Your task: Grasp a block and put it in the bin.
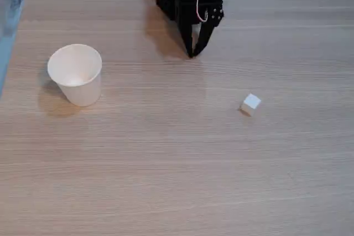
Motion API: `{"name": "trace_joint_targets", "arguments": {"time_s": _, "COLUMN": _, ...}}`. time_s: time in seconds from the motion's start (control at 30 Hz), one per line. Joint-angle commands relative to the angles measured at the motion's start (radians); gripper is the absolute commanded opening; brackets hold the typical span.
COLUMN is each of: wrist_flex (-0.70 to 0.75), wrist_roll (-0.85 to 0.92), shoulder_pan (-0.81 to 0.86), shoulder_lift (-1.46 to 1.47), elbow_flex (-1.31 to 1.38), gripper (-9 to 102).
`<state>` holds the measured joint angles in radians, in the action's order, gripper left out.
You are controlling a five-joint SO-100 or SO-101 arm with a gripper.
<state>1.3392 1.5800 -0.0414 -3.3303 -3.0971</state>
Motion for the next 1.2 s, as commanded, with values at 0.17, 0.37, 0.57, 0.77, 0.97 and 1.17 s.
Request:
{"name": "trace_joint_targets", "arguments": {"time_s": 0.17, "wrist_flex": 0.006, "wrist_roll": 0.008, "shoulder_pan": -0.017, "shoulder_lift": -0.002, "elbow_flex": -0.009, "gripper": 0}}
{"name": "trace_joint_targets", "arguments": {"time_s": 0.37, "wrist_flex": 0.006, "wrist_roll": 0.002, "shoulder_pan": -0.038, "shoulder_lift": -0.002, "elbow_flex": -0.009, "gripper": 0}}
{"name": "trace_joint_targets", "arguments": {"time_s": 0.57, "wrist_flex": -0.002, "wrist_roll": 0.104, "shoulder_pan": -0.049, "shoulder_lift": 0.003, "elbow_flex": 0.009, "gripper": 0}}
{"name": "trace_joint_targets", "arguments": {"time_s": 0.77, "wrist_flex": 0.014, "wrist_roll": 0.107, "shoulder_pan": -0.075, "shoulder_lift": 0.132, "elbow_flex": 0.152, "gripper": 0}}
{"name": "trace_joint_targets", "arguments": {"time_s": 0.97, "wrist_flex": -0.046, "wrist_roll": 0.161, "shoulder_pan": -0.097, "shoulder_lift": 0.328, "elbow_flex": 0.307, "gripper": 0}}
{"name": "trace_joint_targets", "arguments": {"time_s": 1.17, "wrist_flex": -0.069, "wrist_roll": 0.261, "shoulder_pan": -0.112, "shoulder_lift": 0.515, "elbow_flex": 0.465, "gripper": 2}}
